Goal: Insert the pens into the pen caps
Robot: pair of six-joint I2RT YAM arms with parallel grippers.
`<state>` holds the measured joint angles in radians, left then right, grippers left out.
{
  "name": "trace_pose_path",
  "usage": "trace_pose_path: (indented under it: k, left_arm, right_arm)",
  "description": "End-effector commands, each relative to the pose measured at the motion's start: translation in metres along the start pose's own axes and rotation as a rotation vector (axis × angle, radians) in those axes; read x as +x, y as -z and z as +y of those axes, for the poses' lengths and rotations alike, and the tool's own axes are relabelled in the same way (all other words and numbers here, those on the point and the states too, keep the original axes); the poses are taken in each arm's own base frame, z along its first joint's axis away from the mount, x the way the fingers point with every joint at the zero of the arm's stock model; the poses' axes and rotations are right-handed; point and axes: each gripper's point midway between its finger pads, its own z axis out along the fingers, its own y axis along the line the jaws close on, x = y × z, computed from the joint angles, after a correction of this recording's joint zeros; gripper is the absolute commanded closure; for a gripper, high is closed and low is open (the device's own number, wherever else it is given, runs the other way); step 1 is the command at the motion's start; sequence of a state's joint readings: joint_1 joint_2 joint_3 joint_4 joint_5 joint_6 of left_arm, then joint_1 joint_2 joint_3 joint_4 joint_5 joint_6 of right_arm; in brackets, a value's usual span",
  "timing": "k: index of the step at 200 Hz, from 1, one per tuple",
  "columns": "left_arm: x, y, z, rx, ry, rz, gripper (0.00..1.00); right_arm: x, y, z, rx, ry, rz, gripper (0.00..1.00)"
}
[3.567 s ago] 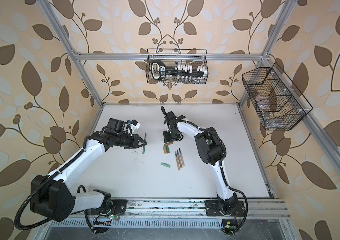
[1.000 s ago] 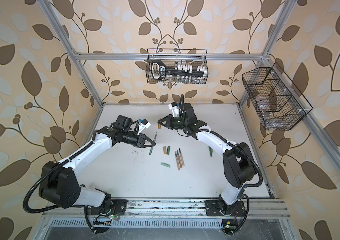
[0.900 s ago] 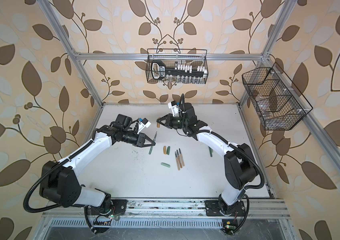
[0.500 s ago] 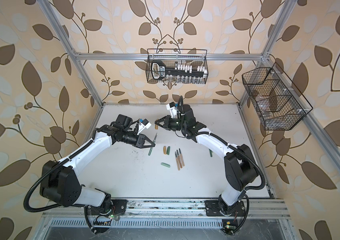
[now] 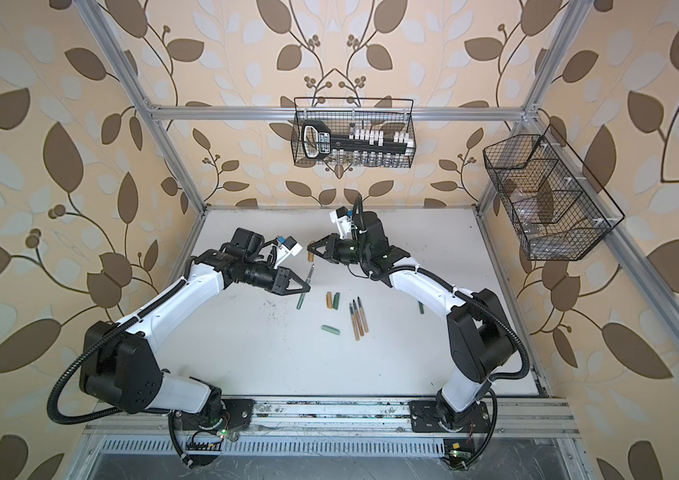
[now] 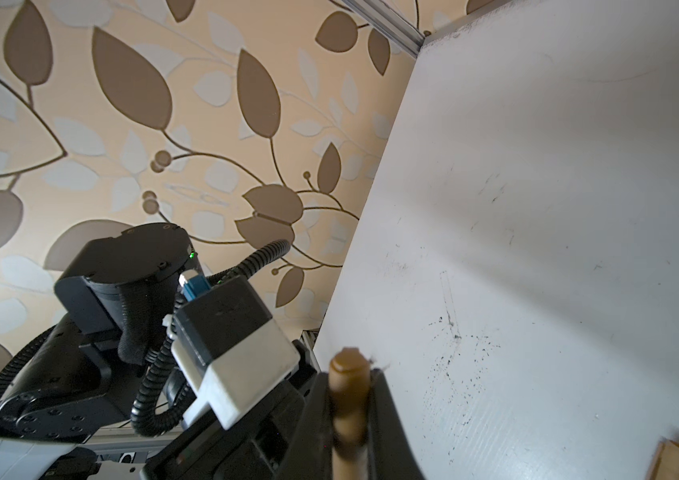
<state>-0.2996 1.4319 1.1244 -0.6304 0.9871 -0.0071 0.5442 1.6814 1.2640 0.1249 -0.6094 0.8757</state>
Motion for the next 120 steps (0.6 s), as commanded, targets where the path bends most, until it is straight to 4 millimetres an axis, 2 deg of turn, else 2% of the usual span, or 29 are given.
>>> trace_pose_path:
  k: [1, 68, 120]
  left_arm:
    - [-0.01, 0.0078, -0.0089, 0.009, -0.043, -0.033, 1.0]
    - [-0.0082, 0.0105, -0.0049, -0.003, -0.038, -0.032, 1.0]
    - [-0.0066, 0.0105, -0.003, -0.008, -0.035, -0.03, 1.0]
  right_arm:
    - [0.0033, 0.0055, 0.0019, 0.003, -0.003, -0.016, 0.93]
    - [0.0064, 0.0095, -0.0024, 0.019, -0.002, -0.022, 0.93]
    - [0.0062, 0.0106, 0.002, 0.013, 0.004, -0.025, 0.93]
